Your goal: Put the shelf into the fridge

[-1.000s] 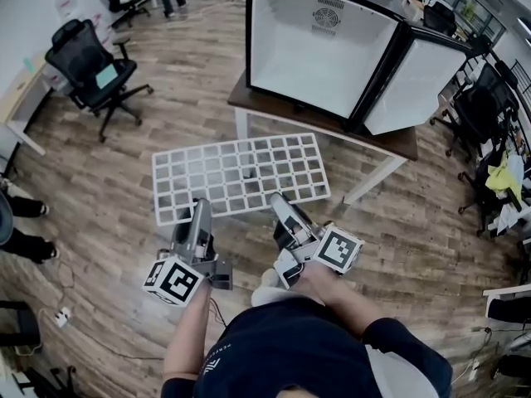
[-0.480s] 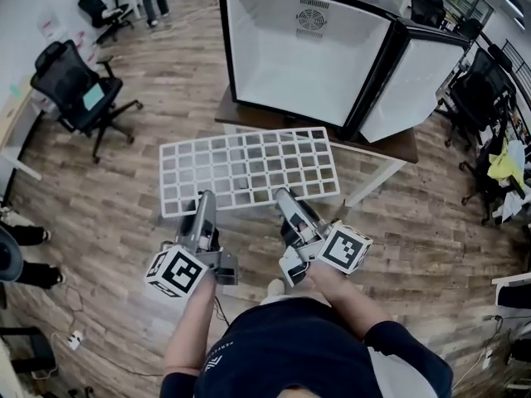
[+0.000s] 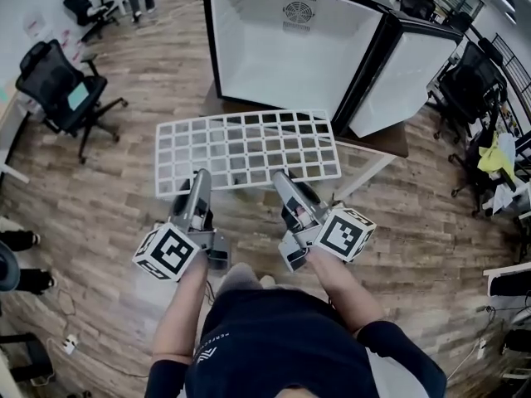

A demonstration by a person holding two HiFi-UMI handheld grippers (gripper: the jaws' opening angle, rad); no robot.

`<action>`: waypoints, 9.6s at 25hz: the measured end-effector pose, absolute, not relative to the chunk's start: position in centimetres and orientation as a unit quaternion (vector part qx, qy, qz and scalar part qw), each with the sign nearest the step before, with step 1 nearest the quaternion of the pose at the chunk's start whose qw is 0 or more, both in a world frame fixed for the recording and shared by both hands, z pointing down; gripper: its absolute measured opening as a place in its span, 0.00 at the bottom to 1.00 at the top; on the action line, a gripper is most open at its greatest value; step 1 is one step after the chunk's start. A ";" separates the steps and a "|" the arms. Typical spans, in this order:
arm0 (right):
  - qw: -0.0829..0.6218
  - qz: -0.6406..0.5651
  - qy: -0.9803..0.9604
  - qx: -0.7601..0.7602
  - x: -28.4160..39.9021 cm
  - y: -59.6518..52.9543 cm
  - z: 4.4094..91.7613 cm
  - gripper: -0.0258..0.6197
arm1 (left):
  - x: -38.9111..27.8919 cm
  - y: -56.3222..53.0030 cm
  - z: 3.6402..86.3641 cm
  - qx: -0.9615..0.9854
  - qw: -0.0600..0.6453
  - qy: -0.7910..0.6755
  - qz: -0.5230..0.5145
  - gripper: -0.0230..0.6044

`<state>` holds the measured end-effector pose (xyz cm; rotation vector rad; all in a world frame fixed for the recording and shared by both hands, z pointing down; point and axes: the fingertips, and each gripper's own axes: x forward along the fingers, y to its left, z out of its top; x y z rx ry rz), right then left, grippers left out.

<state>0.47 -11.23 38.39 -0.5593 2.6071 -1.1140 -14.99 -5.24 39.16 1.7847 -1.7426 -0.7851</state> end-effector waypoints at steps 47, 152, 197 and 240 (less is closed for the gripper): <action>0.229 -0.381 0.832 -0.332 -1.2 -29.3 29.4 0.19 | -17.6 -29.6 29.9 0.778 0.297 -0.502 -0.234 0.24; 0.228 -0.354 0.827 -0.374 -1.3 -36.3 27.3 0.22 | -17.9 -37.0 27.3 0.794 0.316 -0.436 -0.282 0.24; 0.193 -0.292 0.830 -0.433 1.9 -34.1 29.5 0.21 | -17.8 -33.1 28.5 0.801 0.232 -0.486 -0.261 0.21; 0.013 0.008 0.819 -0.573 1.1 -35.7 26.5 0.15 | -18.5 -33.9 26.0 0.813 0.003 -0.577 -0.074 0.15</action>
